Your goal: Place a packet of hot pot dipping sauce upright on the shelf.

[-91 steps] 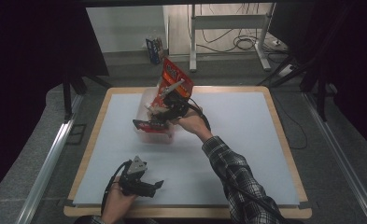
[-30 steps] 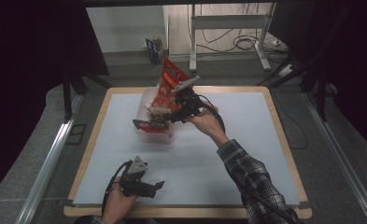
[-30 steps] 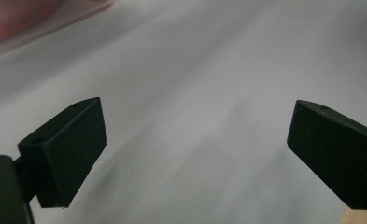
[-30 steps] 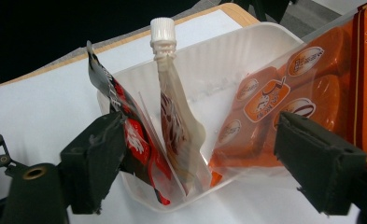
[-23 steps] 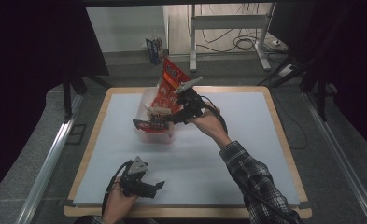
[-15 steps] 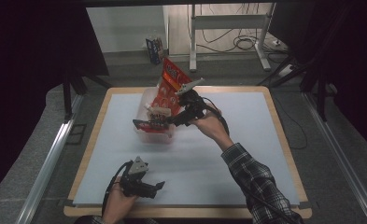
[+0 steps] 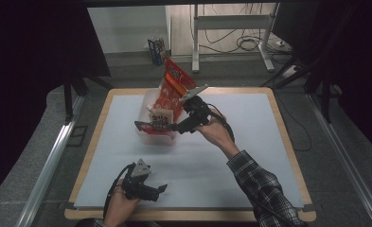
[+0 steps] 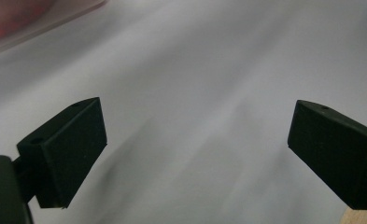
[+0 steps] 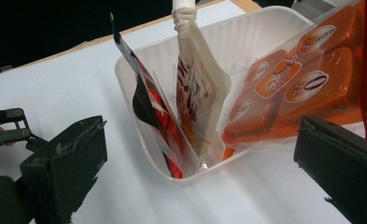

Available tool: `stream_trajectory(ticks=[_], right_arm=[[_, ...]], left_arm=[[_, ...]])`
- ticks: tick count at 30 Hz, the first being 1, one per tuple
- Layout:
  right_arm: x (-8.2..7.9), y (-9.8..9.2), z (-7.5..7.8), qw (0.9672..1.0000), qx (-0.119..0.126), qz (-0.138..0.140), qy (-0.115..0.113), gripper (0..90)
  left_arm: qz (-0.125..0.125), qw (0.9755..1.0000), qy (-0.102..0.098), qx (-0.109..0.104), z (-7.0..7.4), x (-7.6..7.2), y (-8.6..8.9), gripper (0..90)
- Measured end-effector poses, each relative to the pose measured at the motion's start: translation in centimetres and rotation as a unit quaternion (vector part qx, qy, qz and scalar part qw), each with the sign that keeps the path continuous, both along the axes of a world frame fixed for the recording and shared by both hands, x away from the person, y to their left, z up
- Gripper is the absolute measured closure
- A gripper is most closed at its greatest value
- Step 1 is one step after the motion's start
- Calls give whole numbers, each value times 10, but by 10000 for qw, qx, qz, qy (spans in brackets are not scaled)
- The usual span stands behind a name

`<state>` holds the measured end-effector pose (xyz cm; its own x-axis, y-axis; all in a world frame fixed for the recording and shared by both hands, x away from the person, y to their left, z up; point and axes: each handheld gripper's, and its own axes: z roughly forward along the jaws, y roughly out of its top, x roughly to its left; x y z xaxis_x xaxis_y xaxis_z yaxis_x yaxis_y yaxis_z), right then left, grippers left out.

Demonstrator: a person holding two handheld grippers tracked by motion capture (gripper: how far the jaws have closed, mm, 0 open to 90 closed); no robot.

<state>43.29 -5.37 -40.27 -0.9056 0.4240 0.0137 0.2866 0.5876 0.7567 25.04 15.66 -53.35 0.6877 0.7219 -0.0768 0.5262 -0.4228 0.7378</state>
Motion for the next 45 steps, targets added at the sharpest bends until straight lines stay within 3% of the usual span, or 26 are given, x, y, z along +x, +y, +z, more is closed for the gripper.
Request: stream_trajectory(ticks=[12, 31, 35, 45], right_arm=[[-4, -11, -8, 10000, 41, -45, -39, 0], [-16, -28, -18, 9990, 333, -302, 54, 0], [-21, -31, -18, 9982, 406, -421, -111, 0], [-32, -35, -23, 9986, 419, -304, -74, 0]], left_arm=[[-46, 10000, 49, -41, 1, -1, -1, 48], [-111, 9999, 26, -12, 1, -1, -2, 48], [-124, 9999, 30, -3, 1, -1, -3, 48], [-148, 9999, 28, 35, 0, -2, -4, 48]])
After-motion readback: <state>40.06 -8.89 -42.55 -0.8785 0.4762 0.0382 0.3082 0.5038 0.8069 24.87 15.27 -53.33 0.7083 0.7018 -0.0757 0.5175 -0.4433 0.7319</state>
